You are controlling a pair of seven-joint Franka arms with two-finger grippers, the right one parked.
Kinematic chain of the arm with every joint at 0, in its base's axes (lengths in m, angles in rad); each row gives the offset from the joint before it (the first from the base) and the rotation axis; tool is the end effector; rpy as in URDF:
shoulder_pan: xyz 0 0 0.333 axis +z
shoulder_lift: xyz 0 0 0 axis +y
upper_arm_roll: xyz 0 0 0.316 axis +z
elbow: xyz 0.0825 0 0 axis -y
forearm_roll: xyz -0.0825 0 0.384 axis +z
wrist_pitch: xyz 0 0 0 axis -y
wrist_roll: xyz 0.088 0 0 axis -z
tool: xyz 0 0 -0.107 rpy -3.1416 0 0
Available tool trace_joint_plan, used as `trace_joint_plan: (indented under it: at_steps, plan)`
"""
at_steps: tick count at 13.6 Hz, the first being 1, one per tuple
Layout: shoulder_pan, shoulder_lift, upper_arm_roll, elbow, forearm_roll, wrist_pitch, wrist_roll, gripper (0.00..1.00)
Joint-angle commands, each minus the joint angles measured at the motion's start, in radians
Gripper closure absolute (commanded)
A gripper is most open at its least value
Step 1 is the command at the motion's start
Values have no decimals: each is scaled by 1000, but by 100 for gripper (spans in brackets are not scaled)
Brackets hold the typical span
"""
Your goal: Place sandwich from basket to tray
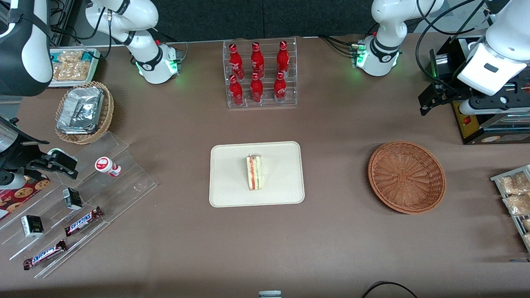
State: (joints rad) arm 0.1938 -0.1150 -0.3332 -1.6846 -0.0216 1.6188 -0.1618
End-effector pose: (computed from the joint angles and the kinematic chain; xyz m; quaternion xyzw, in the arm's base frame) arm 0.5179 -0.0852 0.6332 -0.9997 -0.0121 -0.0224 0.0047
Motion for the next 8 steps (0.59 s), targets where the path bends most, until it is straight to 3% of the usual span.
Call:
trace_joint_plan:
  at_steps: [1,5,8]
  plan:
    - [-57,24,46,42,-9,-22,11,0]
    - [-265,32,259,57,-8,-22,11,0]
    - [-278,29,278,62,-3,-23,13,0]
